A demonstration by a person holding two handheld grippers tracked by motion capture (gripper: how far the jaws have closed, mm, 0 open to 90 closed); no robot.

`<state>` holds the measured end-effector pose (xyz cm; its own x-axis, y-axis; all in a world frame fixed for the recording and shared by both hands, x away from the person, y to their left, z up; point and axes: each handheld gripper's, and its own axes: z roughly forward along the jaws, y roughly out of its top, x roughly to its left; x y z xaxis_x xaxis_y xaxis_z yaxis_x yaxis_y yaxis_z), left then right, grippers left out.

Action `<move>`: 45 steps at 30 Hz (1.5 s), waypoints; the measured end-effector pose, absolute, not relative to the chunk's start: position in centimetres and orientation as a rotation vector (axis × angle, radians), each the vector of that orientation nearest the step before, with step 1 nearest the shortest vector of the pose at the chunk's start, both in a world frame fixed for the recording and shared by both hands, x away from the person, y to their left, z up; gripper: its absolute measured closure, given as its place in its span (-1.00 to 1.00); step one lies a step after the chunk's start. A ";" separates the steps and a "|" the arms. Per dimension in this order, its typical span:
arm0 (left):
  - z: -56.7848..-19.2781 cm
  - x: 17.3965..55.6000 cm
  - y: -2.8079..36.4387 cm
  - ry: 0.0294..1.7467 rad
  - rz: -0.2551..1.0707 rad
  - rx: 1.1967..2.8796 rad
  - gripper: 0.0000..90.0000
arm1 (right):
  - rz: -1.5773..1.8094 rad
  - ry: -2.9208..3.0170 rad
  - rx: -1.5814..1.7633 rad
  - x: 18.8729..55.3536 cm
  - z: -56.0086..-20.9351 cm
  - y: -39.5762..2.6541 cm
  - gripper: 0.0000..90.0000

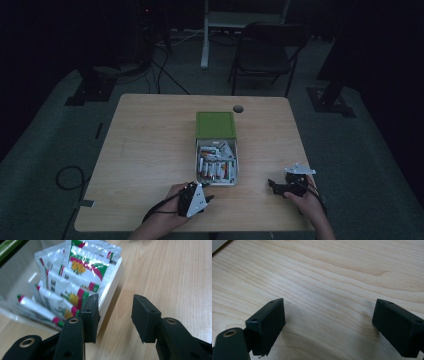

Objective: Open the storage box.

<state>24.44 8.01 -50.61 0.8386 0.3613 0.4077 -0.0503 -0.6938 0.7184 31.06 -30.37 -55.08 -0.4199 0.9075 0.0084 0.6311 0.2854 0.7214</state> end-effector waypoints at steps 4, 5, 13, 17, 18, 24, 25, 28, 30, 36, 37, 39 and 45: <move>-51.1 24.6 9.2 0.270 0.692 2.242 0.29 | 0.926 2.155 1.382 31.1 -55.1 -30.4 -0.76; -51.2 24.6 9.5 0.281 0.694 2.241 0.29 | 0.926 2.155 1.382 31.1 -55.1 -30.4 -0.76; -52.0 25.1 11.8 0.383 0.700 2.233 0.29 | 0.926 2.155 1.382 31.1 -55.1 -30.4 -0.76; -52.3 25.4 13.0 0.451 0.681 2.207 0.29 | 0.926 2.155 1.383 31.1 -55.1 -30.4 -0.76; -52.3 25.5 13.4 0.465 0.682 2.202 0.29 | 0.926 2.155 1.382 31.1 -55.1 -30.4 -0.76; -52.3 26.3 15.1 0.552 0.694 2.167 0.29 | 0.926 2.155 1.382 31.1 -55.1 -30.4 -0.76; -52.4 26.4 15.4 0.565 0.700 2.174 0.29 | 0.926 2.155 1.382 31.1 -55.1 -30.4 -0.76; -52.6 26.8 16.0 0.612 0.685 2.165 0.29 | 0.926 2.155 1.382 31.1 -55.1 -30.4 -0.76; -52.8 27.0 16.3 0.639 0.681 2.157 0.29 | 0.926 2.155 1.382 31.1 -55.1 -30.4 -0.76; -53.0 27.6 17.4 0.709 0.667 2.119 0.29 | 0.926 2.155 1.382 31.1 -55.1 -30.4 -0.76; -53.0 27.7 17.7 0.724 0.664 2.112 0.29 | 0.926 2.155 1.383 31.1 -55.1 -30.4 -0.76; -53.1 28.0 18.1 0.744 0.657 2.108 0.24 | 0.926 2.155 1.382 31.1 -55.1 -30.4 -0.76; -53.7 28.5 19.4 0.814 0.633 2.091 0.16 | 0.926 2.155 1.382 31.1 -55.1 -30.4 -0.76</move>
<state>28.45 19.42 -53.67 0.6697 0.7255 0.1584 0.3320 -0.4833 0.8100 31.06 -30.37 -55.09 -0.4201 0.9074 0.0082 0.6304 0.2853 0.7219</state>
